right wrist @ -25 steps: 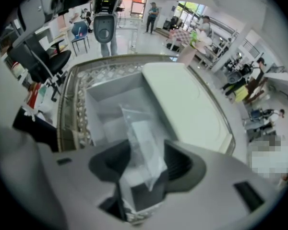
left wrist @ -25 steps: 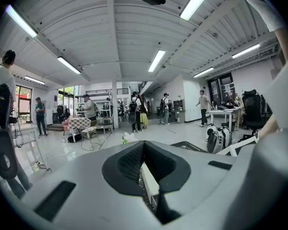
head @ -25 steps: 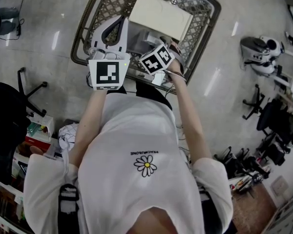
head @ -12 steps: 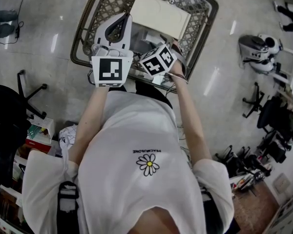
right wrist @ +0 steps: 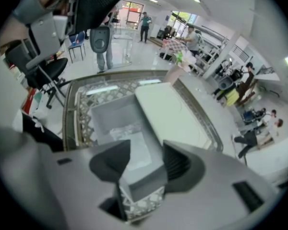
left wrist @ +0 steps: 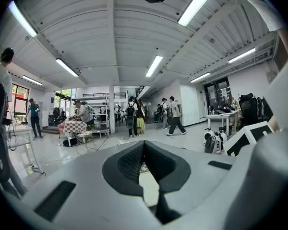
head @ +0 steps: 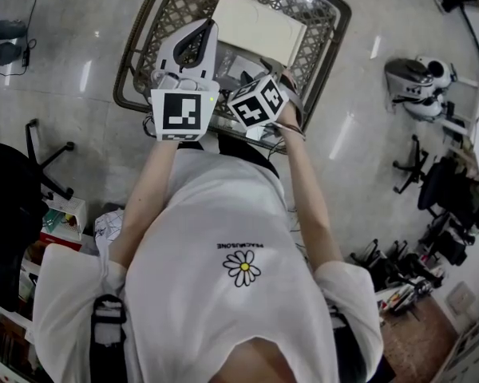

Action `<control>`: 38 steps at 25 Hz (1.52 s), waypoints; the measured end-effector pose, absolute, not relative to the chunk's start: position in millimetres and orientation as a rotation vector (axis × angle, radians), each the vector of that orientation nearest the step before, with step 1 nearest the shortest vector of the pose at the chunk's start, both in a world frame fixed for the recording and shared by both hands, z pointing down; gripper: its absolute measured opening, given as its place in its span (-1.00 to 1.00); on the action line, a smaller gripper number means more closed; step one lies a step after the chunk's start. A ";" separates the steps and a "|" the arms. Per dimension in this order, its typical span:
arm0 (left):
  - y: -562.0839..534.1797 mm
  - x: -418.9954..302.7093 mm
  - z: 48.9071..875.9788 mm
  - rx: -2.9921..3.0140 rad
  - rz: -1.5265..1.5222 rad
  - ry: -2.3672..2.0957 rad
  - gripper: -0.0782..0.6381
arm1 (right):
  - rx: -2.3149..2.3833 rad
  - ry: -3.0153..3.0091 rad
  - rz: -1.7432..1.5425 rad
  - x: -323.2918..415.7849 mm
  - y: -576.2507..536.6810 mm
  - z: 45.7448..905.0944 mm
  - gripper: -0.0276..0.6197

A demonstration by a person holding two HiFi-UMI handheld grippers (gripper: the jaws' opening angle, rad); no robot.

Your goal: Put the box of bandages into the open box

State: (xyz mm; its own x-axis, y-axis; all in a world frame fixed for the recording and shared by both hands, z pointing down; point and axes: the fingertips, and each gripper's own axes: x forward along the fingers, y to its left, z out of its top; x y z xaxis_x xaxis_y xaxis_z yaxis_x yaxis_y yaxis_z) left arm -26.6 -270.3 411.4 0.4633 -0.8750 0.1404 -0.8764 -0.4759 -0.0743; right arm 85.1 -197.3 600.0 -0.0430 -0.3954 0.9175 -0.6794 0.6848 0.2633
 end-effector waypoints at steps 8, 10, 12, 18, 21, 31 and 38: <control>-266.6 -27.5 399.9 2.690 0.240 -1.613 -0.72 | 1.022 -1.708 0.313 87.0 -214.4 573.7 -0.25; -267.3 -26.4 402.4 2.675 0.254 -1.601 -0.72 | 1.093 -1.729 0.314 89.4 -225.9 562.3 -0.38; -268.7 -26.2 404.0 2.665 0.257 -1.587 -0.72 | 1.197 -1.772 0.349 92.1 -238.4 548.6 -0.54; -264.4 -17.2 366.4 2.748 0.249 -1.597 -0.72 | 1.574 -1.980 0.380 114.0 -260.6 458.9 -0.79; -258.8 -9.8 351.7 2.763 0.222 -1.579 -0.72 | 1.722 -2.034 0.305 124.5 -256.9 418.7 -0.82; -239.3 21.7 301.0 2.838 0.064 -1.472 -0.72 | 1.972 -2.199 0.085 129.2 -214.9 334.1 -0.82; -231.0 33.5 269.0 2.922 0.010 -1.480 -0.72 | 2.043 -2.198 0.024 141.9 -204.4 313.7 -0.82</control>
State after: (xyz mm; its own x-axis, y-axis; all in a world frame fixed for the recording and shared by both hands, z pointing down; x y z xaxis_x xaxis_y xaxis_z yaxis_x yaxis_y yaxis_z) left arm 33.5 -231.0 269.0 0.5936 -0.8029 -0.0548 -0.8020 -0.5846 -0.1222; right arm 141.9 -204.4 313.7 -0.0675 -0.9912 0.1135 -0.9935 0.0773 0.0838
